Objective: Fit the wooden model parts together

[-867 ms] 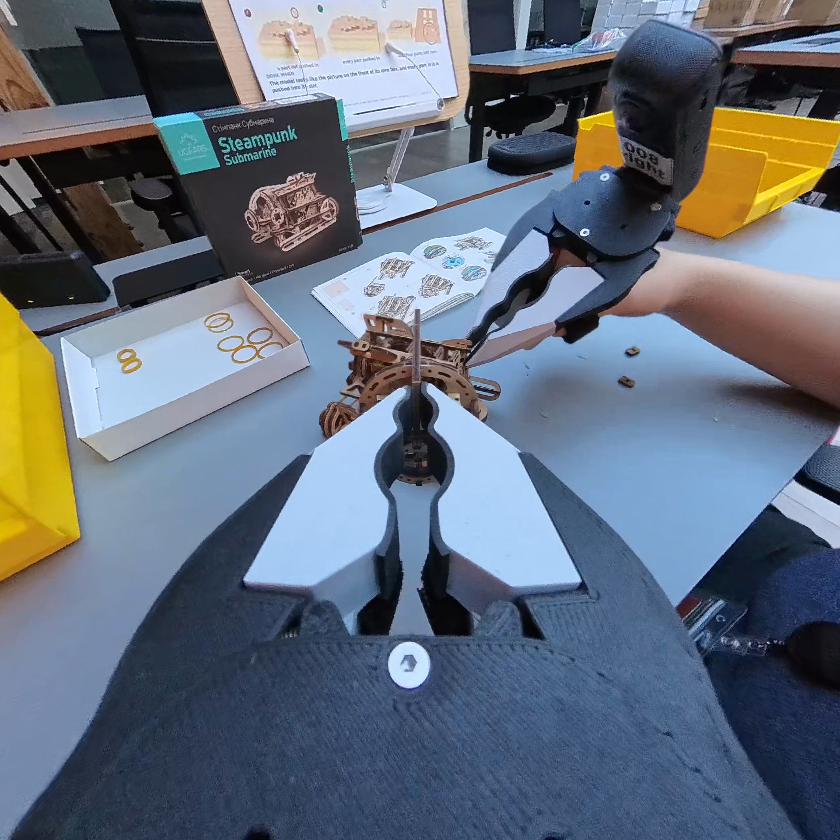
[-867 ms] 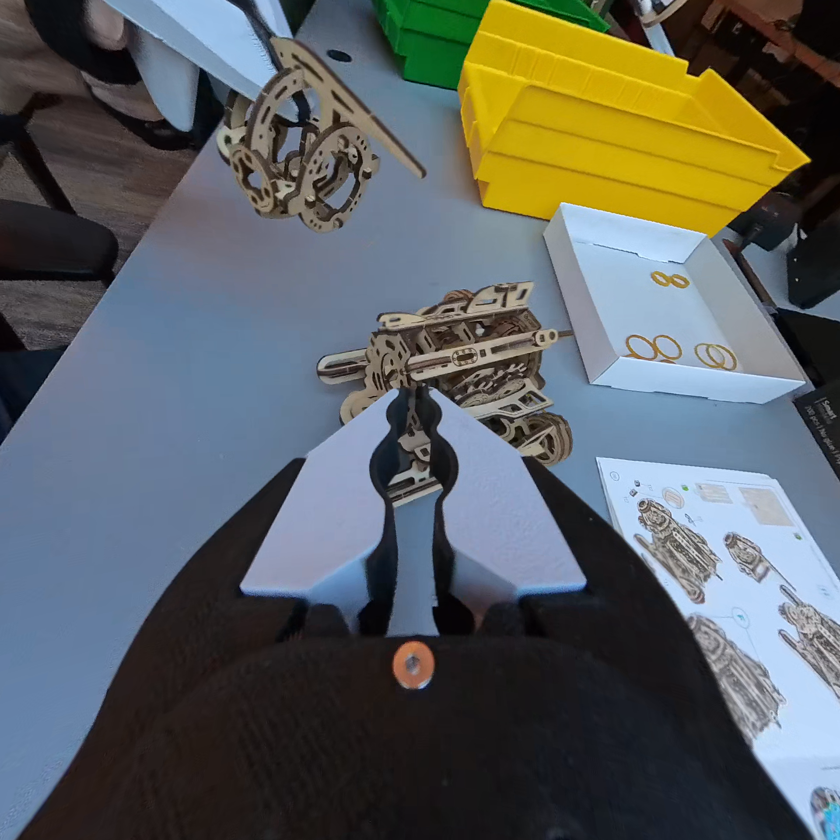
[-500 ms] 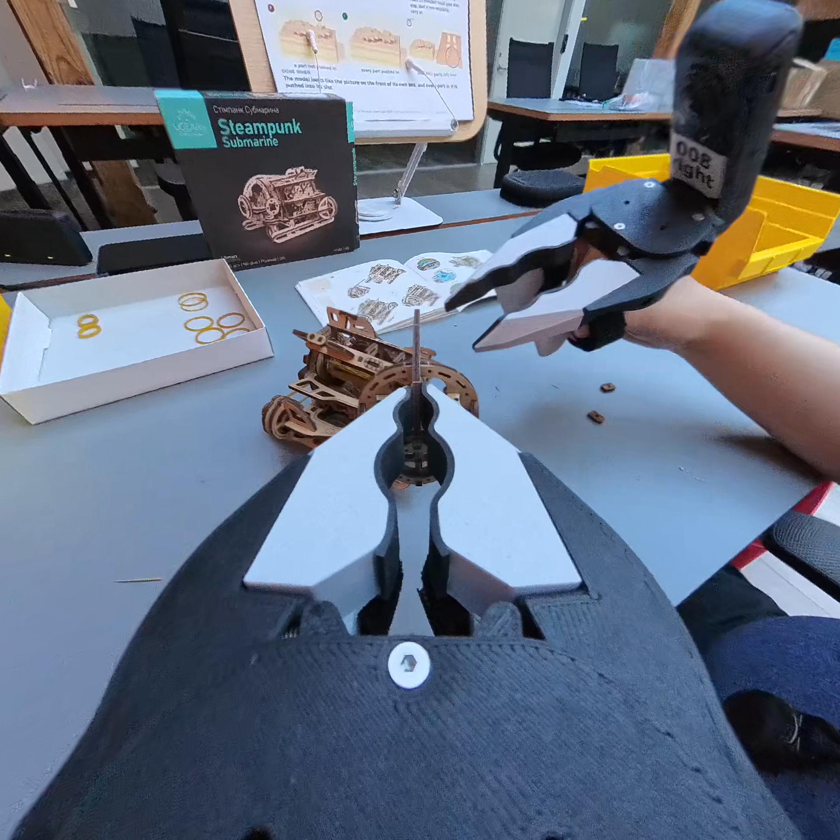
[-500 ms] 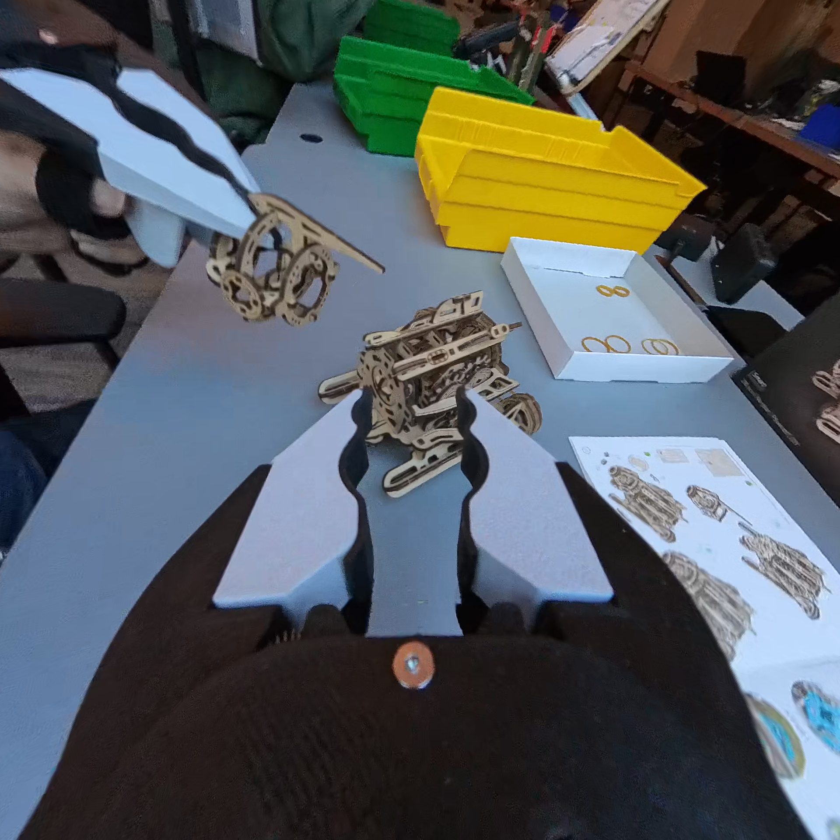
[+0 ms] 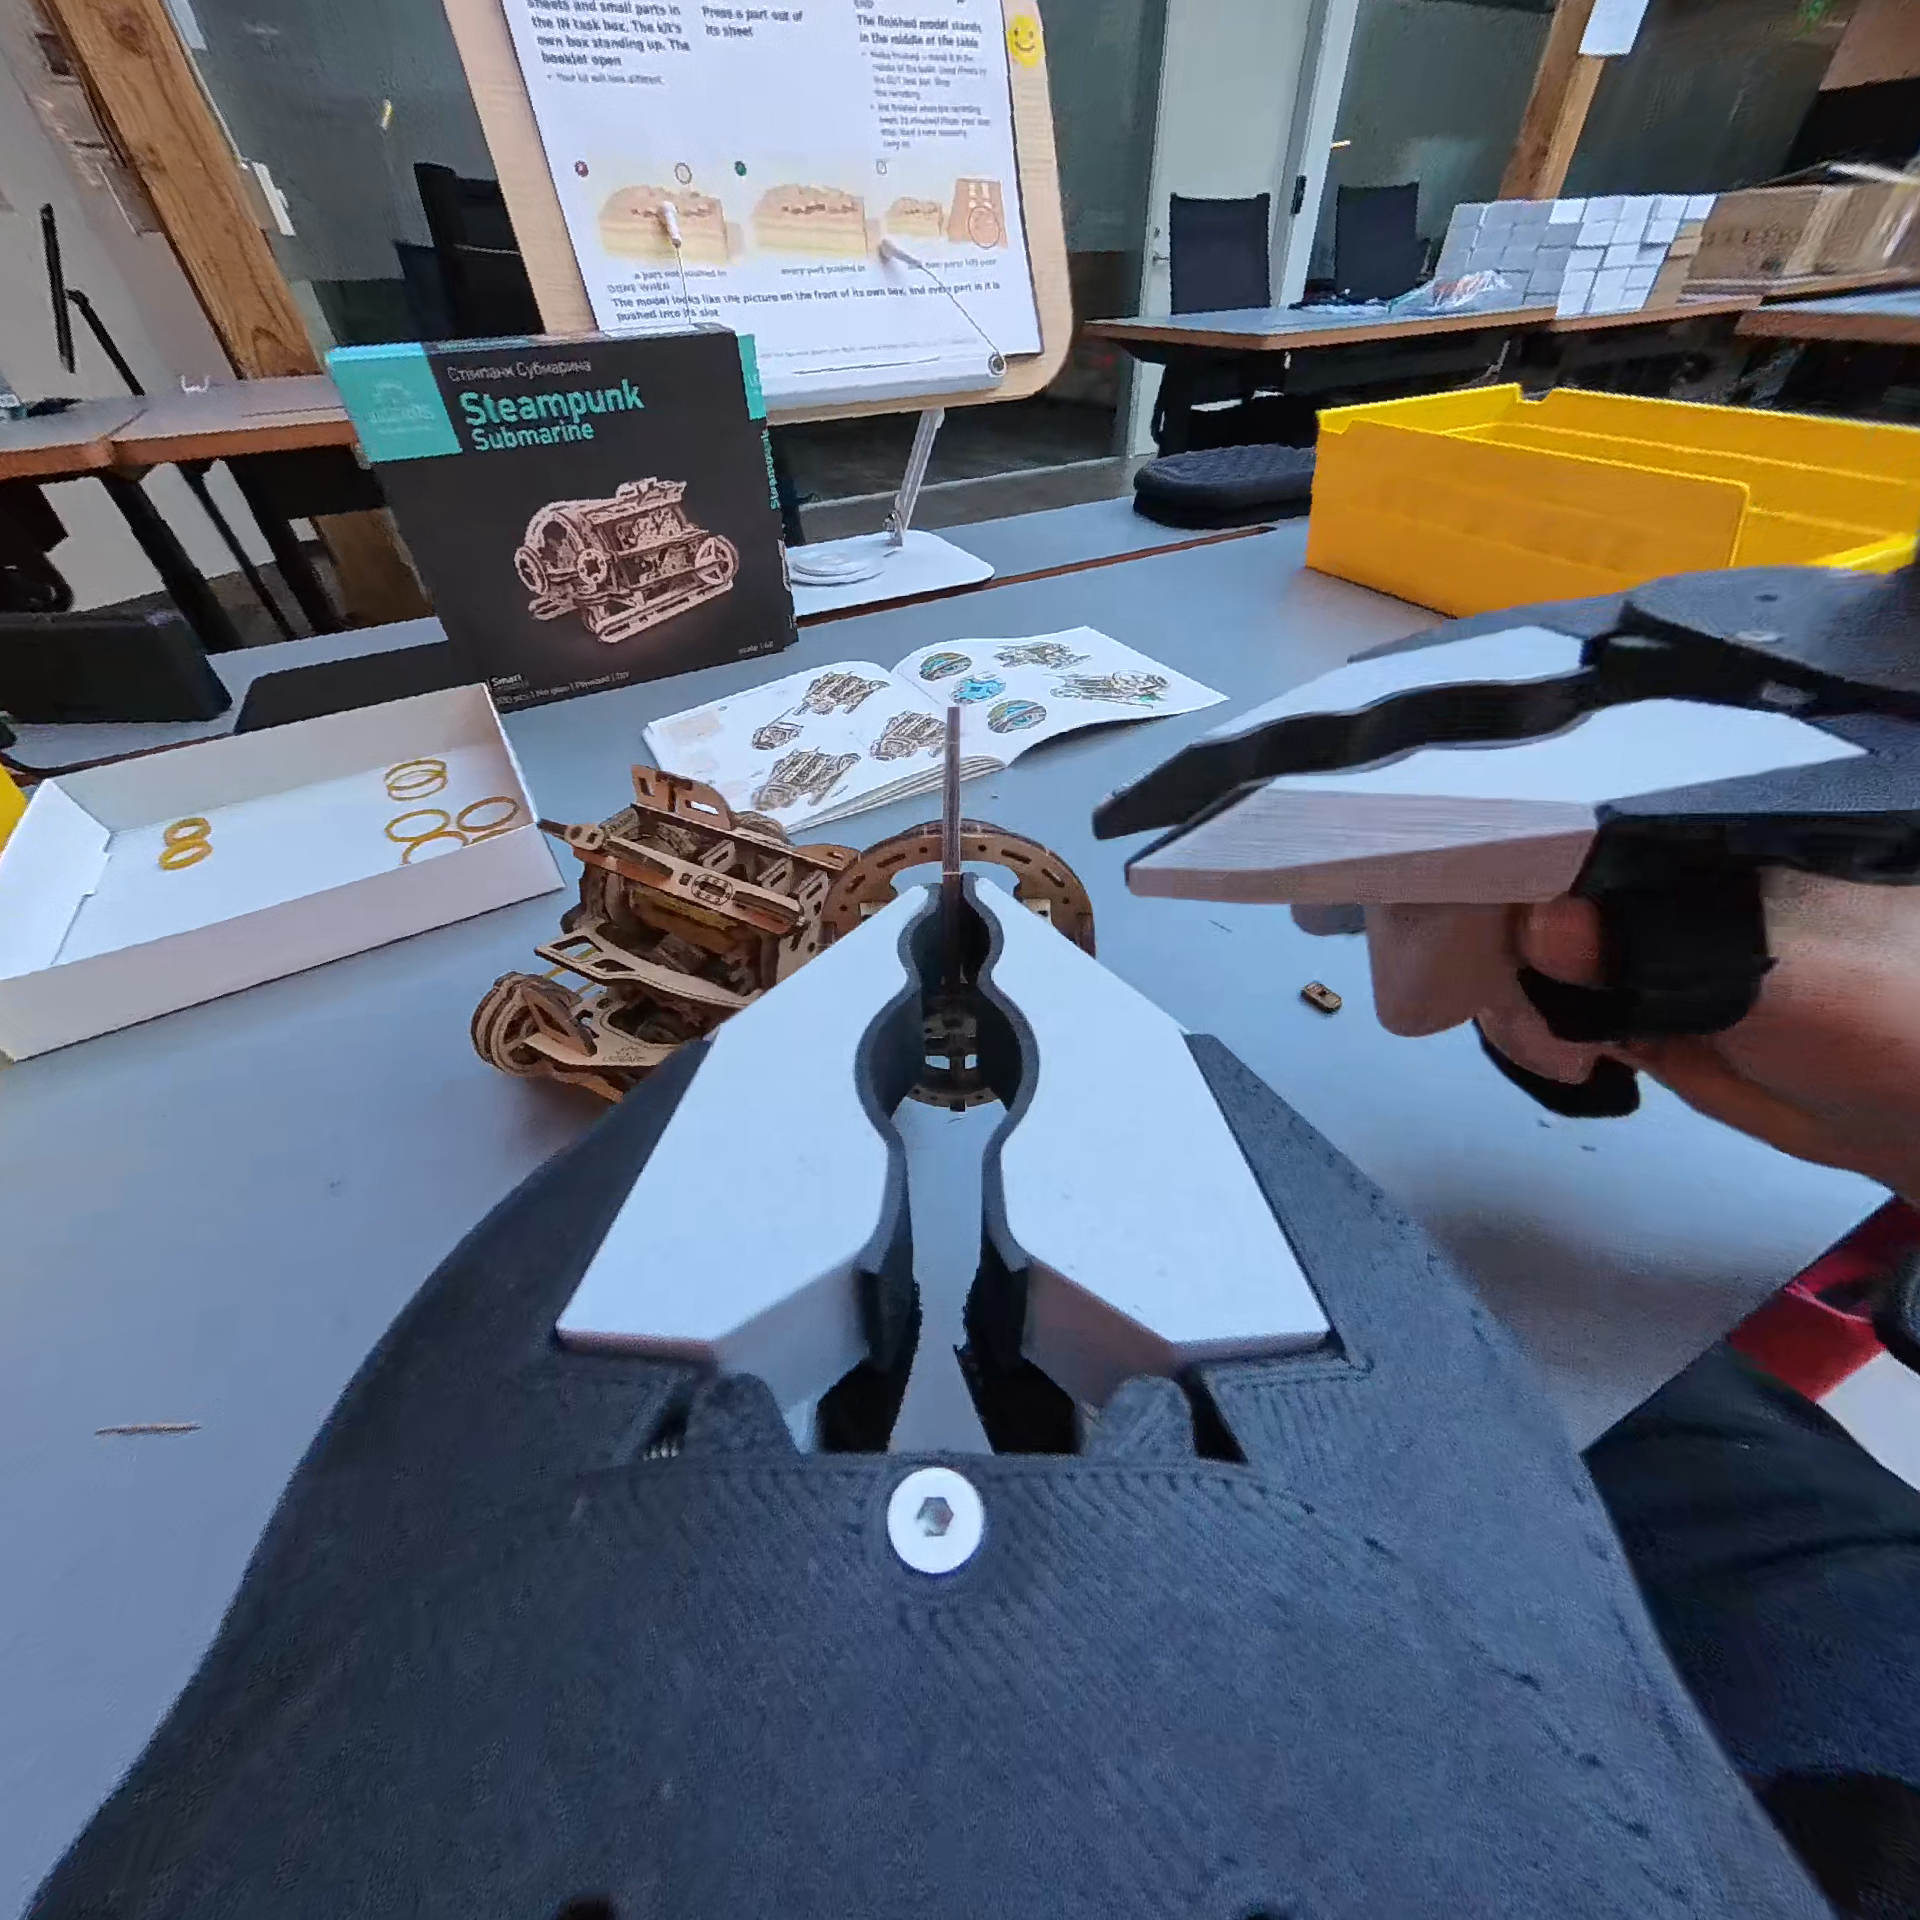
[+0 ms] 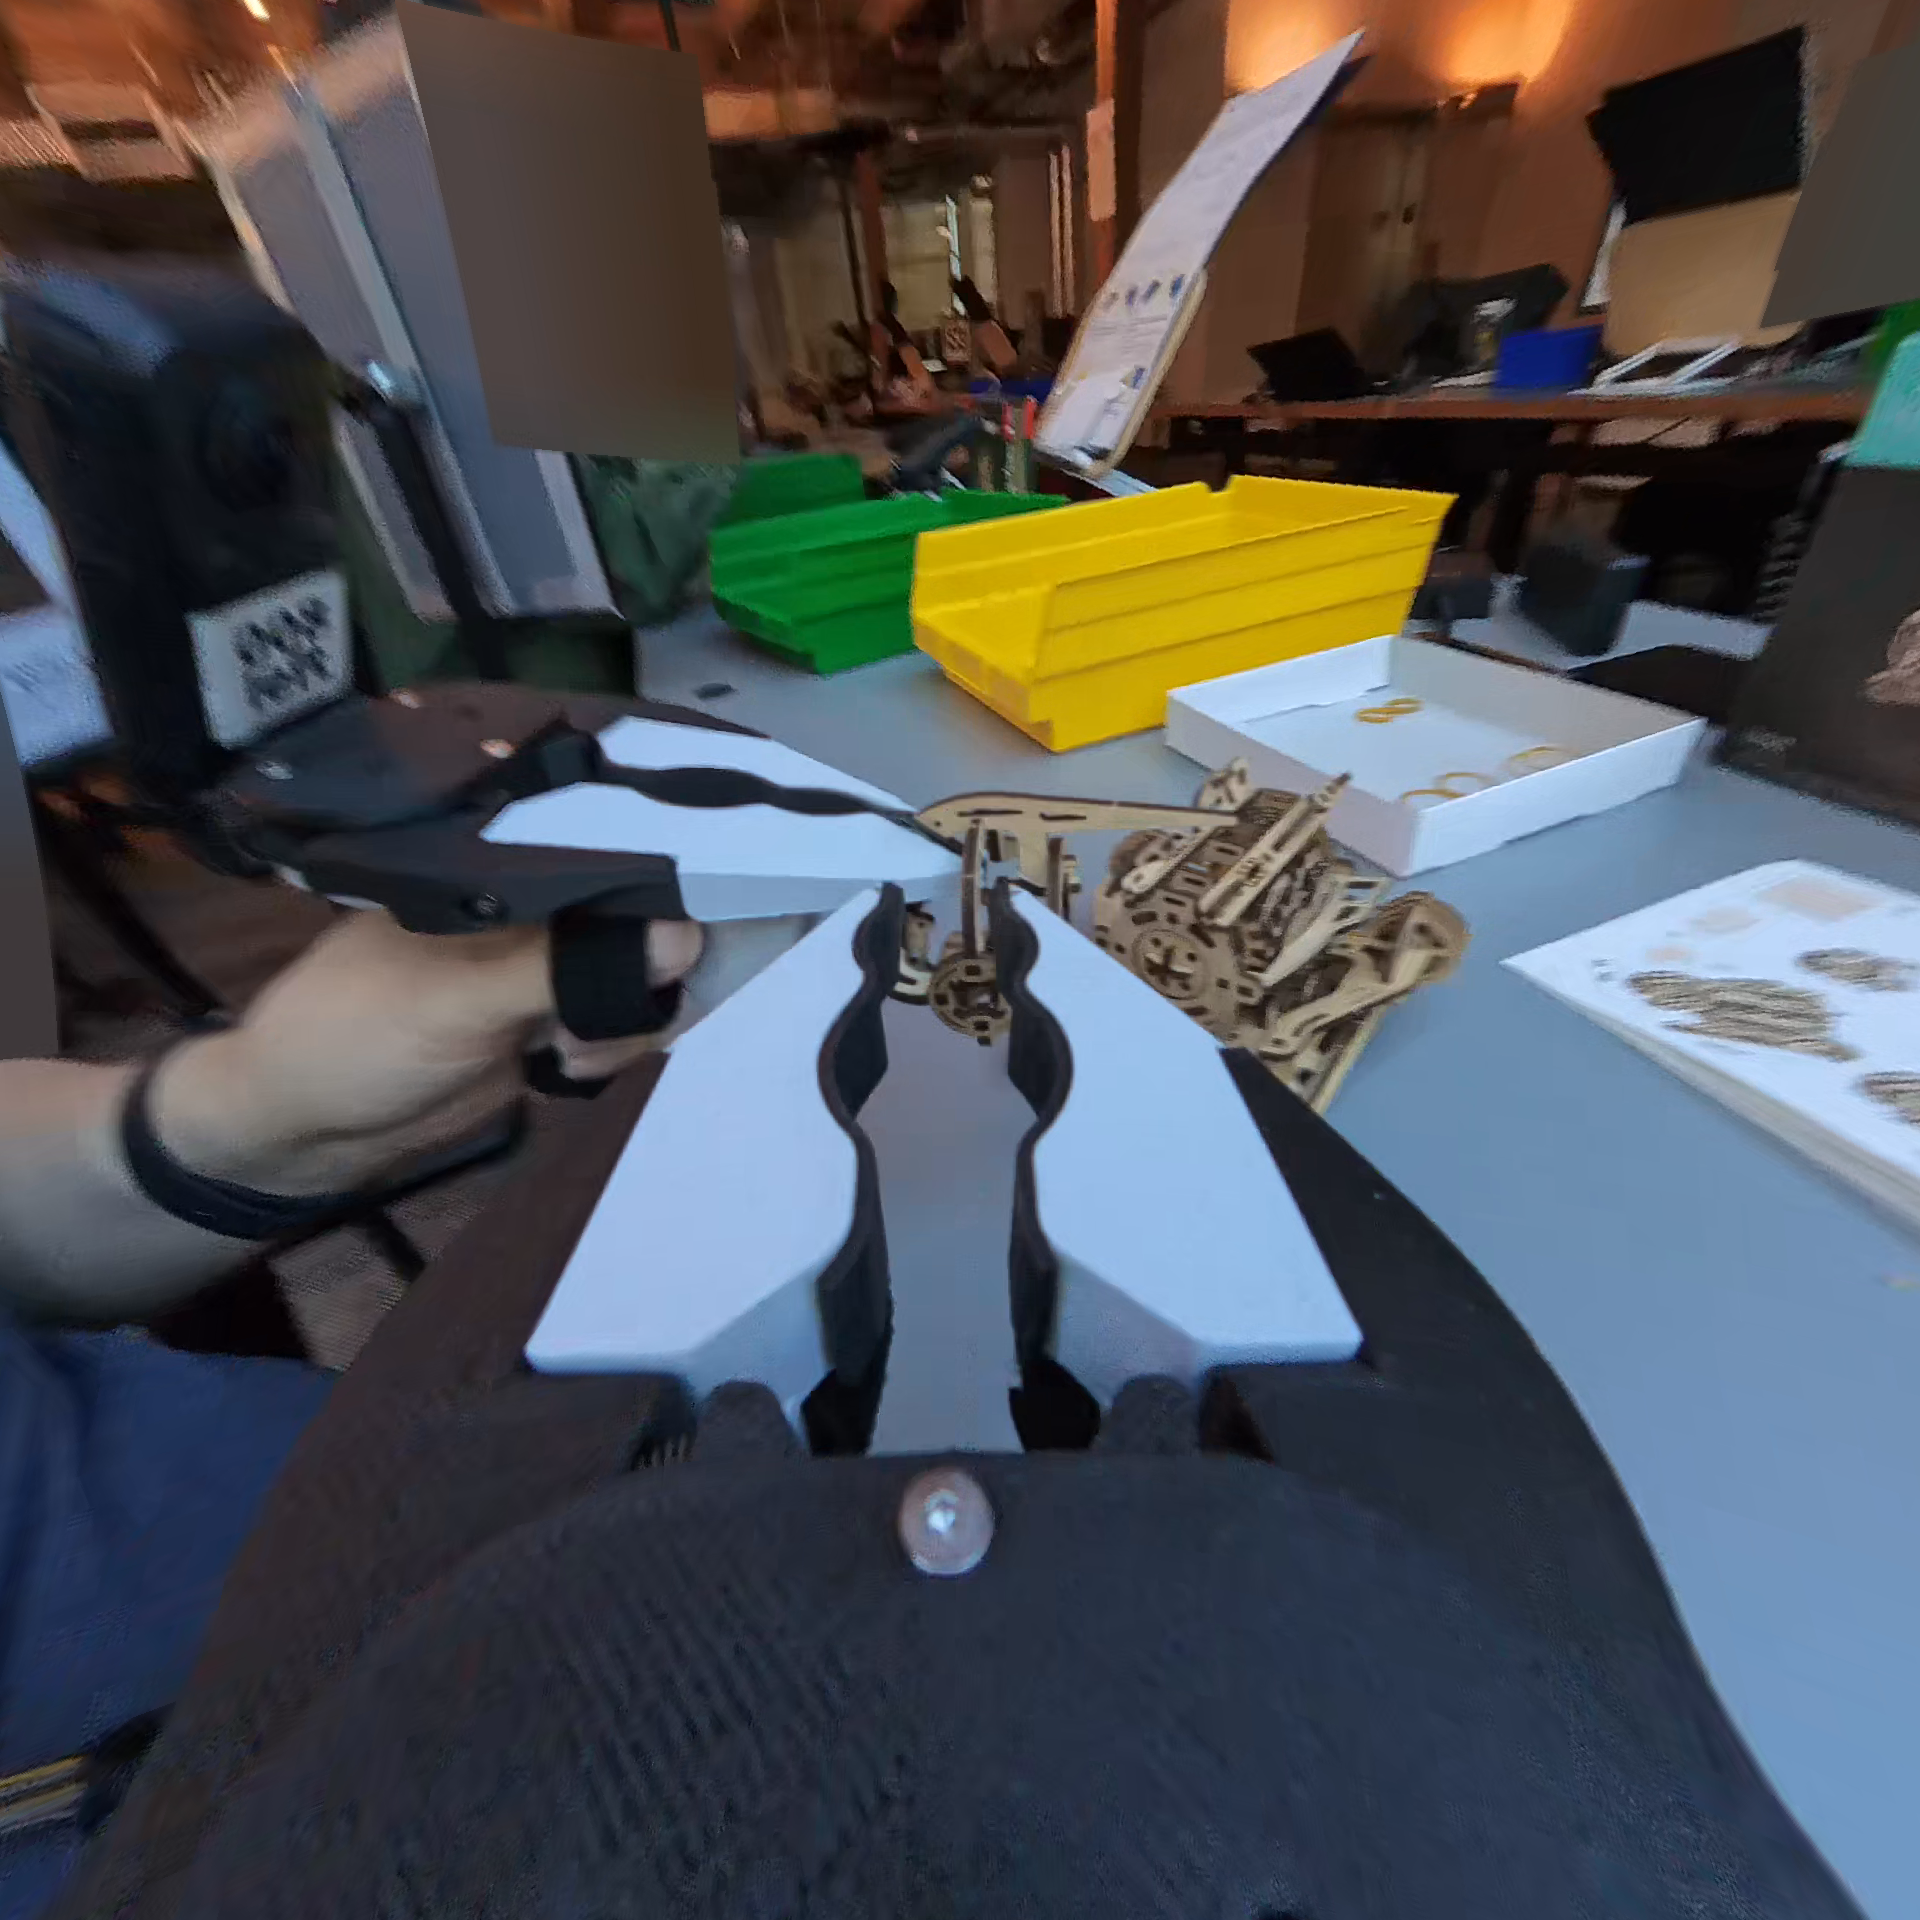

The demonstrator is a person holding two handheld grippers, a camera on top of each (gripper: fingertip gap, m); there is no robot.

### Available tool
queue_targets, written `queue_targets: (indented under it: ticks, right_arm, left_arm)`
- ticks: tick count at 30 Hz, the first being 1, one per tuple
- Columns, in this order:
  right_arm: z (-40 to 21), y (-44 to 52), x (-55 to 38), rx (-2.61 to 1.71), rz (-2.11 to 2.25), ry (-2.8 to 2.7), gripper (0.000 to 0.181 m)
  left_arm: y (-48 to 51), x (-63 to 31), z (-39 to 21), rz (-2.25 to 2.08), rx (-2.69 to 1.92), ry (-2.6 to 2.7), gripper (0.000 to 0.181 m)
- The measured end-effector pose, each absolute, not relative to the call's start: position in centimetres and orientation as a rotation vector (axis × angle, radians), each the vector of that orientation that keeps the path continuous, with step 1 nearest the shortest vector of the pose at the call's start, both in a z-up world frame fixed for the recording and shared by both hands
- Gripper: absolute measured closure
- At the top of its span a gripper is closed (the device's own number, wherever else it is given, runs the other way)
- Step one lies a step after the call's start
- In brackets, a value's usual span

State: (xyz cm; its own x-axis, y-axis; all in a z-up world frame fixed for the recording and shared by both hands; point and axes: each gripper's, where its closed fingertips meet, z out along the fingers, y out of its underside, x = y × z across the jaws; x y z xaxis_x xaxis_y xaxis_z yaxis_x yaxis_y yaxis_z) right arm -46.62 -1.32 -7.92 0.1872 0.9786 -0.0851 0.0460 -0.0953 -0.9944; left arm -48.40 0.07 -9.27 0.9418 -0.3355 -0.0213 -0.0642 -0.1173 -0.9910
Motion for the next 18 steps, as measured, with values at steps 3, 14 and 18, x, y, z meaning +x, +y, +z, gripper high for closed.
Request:
queue_targets:
  ticks: [3,14,18]
  right_arm:
    - [-8.9,-1.0,-46.9,-1.400,0.878,-1.151,0.166]
    - [-10.5,-0.2,-46.4,-1.492,1.117,-1.184,0.180]
    - [-10.2,-1.1,-45.4,-1.356,1.229,-1.339,0.179]
  left_arm:
    - [0.0,-48.1,-9.5,-0.171,-1.683,0.332,0.181]
    - [0.4,-46.6,-10.2,-0.226,-1.702,0.365,0.174]
    - [-0.4,-47.5,-9.9,-0.160,-1.677,0.388,0.135]
